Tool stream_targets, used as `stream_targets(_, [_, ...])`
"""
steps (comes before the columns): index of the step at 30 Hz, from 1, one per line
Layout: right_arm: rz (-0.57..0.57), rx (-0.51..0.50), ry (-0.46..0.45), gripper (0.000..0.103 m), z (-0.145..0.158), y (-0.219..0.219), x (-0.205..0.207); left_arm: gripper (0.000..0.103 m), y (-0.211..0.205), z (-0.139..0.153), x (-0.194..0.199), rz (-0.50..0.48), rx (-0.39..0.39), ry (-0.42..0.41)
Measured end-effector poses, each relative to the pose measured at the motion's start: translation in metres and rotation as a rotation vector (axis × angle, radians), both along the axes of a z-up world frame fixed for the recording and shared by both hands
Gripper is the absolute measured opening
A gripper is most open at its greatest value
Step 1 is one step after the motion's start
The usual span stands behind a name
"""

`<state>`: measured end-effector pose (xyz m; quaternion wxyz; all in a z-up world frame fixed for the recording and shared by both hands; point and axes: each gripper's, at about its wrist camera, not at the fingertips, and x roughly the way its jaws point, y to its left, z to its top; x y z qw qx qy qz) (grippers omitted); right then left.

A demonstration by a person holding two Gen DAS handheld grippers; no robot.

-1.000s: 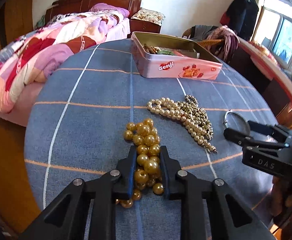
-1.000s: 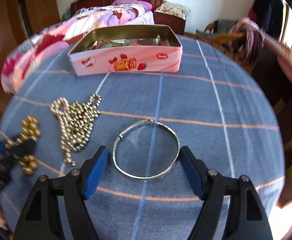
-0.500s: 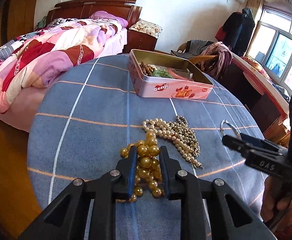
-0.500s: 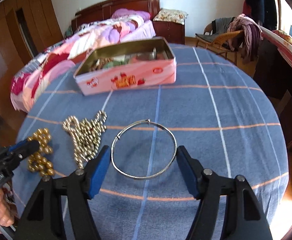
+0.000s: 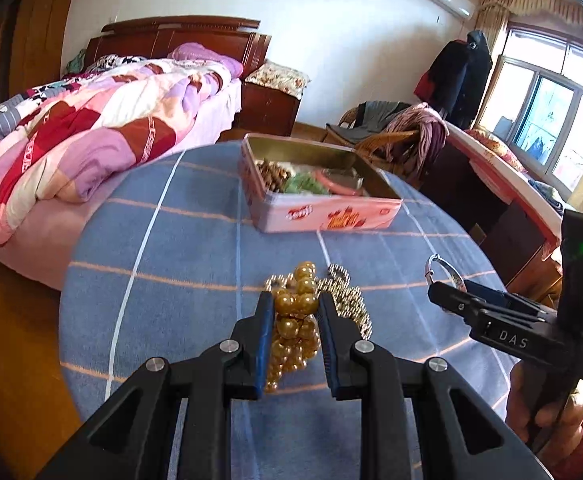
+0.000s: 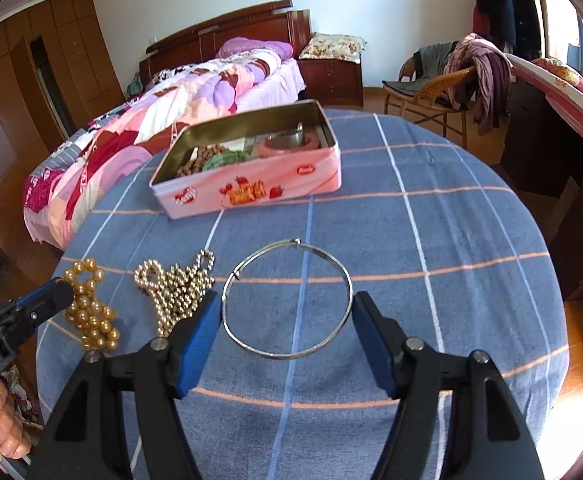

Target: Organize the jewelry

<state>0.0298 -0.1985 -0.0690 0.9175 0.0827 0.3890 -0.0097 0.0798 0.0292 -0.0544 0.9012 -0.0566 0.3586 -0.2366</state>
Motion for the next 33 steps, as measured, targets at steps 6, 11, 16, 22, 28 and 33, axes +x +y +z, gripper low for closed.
stream_targets(6, [-0.02,0.0,-0.036,0.07,0.011,-0.006,-0.001,0.022,-0.002,0.012,0.004,-0.001,-0.02,-0.029])
stream_targets(11, [-0.02,0.003,-0.038,0.07,0.011,-0.007,0.002,0.022,-0.007,0.017,0.007,-0.005,-0.028,-0.033])
stream_targets(16, [-0.014,-0.008,-0.058,0.07,0.019,-0.006,0.009,0.022,-0.014,0.026,0.015,-0.018,-0.038,-0.05])
stream_targets(22, [-0.008,-0.01,-0.12,0.07,0.04,-0.005,0.027,0.022,-0.023,0.047,0.036,-0.019,-0.069,-0.108])
stream_targets(28, [-0.025,-0.007,-0.155,0.07,0.046,-0.007,0.057,0.022,-0.041,0.053,0.071,-0.018,-0.073,-0.148])
stream_targets(33, [-0.038,-0.007,-0.171,0.07,0.045,-0.011,0.089,0.022,-0.055,0.049,0.111,-0.014,-0.098,-0.142])
